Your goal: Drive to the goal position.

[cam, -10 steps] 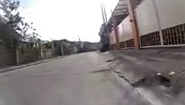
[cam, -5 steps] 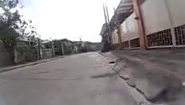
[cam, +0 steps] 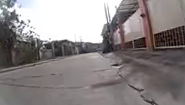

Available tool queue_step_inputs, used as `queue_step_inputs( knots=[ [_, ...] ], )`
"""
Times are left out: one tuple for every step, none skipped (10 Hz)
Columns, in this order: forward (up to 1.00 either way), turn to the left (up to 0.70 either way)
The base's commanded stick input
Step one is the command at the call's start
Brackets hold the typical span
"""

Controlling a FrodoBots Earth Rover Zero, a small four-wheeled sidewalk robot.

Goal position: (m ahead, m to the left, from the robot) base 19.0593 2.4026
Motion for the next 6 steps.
queue_step_inputs(
  knots=[
    [1.0, -0.13],
    [1.0, -0.05],
    [1.0, -0.03],
    [1.0, -0.01],
    [1.0, 0.0],
    [1.0, 0.0]
  ],
)
